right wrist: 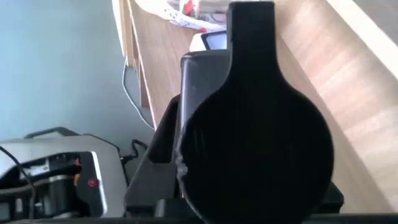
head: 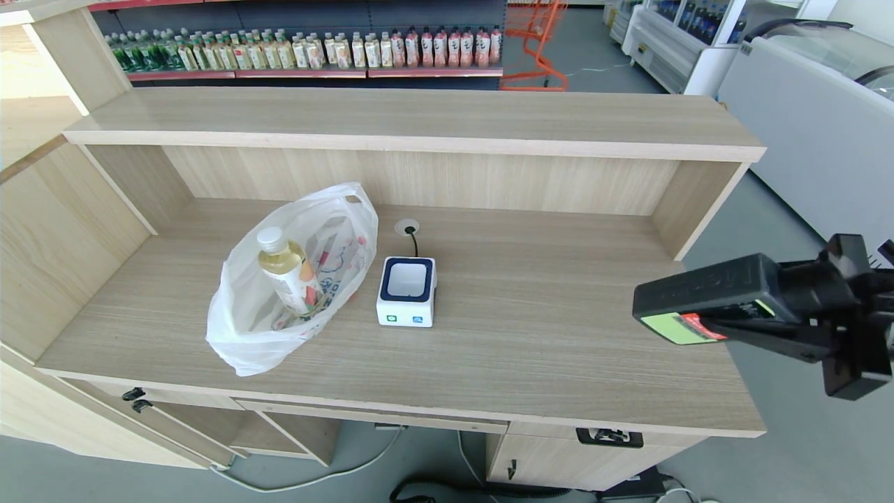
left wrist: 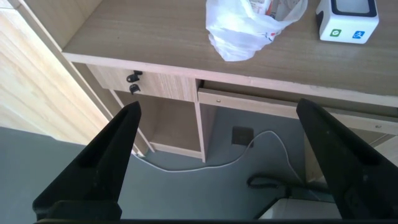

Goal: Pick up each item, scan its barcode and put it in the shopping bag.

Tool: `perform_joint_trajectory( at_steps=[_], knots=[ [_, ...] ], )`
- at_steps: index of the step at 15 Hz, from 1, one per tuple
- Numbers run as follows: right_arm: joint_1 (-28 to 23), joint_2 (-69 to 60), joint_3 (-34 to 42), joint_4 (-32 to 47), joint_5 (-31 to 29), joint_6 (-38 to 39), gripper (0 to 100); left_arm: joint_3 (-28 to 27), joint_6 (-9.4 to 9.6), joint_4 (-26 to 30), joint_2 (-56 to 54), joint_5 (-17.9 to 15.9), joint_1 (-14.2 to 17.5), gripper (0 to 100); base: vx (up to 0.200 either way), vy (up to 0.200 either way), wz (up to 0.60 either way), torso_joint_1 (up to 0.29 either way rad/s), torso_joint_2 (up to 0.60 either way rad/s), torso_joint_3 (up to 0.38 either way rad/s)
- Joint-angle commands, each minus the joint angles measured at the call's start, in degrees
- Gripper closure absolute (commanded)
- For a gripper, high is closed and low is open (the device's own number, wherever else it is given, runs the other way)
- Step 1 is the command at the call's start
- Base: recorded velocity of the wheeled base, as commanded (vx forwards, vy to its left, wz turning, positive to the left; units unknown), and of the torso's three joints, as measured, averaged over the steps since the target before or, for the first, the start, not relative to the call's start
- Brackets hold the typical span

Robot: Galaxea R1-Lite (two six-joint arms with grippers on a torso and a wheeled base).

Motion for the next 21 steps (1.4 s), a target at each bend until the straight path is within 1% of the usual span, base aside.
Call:
perform_joint_trajectory(
  at_steps=[1,2,3,4,6,7,17,21],
  knots=[
    [4.83,2.26,-9.49,0.58,-22.65,39.33,100,0.0,0.0,0.01,0.0,0.03,-0.01,0,0.0,0.0,0.0,0.0,0.0,0.0],
    [7.64,5.16,-12.74,1.72,-28.45,55.76,100,0.0,0.0,0.01,0.0,0.03,-0.01,0,0.0,0.0,0.0,0.0,0.0,0.0],
    [7.82,6.83,-14.24,4.71,-28.89,66.66,100,0.0,0.0,0.01,0.09,0.03,-0.01,0,0.0,0.0,0.0,0.0,0.0,0.0],
    [7.91,7.45,-13.8,7.87,-29.24,71.23,100,0.0,0.0,0.01,0.09,0.03,-0.01,0,0.0,0.0,0.0,0.0,0.0,0.0],
    [8.0,8.15,-12.39,9.1,-29.33,76.42,100,0.0,0.0,0.01,0.09,0.03,-0.01,0,0.0,0.0,0.0,0.0,0.0,0.0],
    [8.0,9.21,-12.39,9.1,-29.24,77.56,100,0.0,0.0,0.01,0.09,0.03,-0.01,0,0.0,0.0,0.0,0.0,0.0,0.0],
    [8.0,10.44,-11.07,9.1,-29.24,77.38,100,0.0,0.17,0.01,0.09,0.03,-0.01,0,0.0,0.0,0.0,0.0,0.0,0.0],
    [8.0,9.91,-10.9,9.19,-29.24,77.38,100,0.0,0.17,0.01,0.09,0.03,-0.01,0,0.0,0.2,0.0,0.004,0.0,0.002]
  ],
)
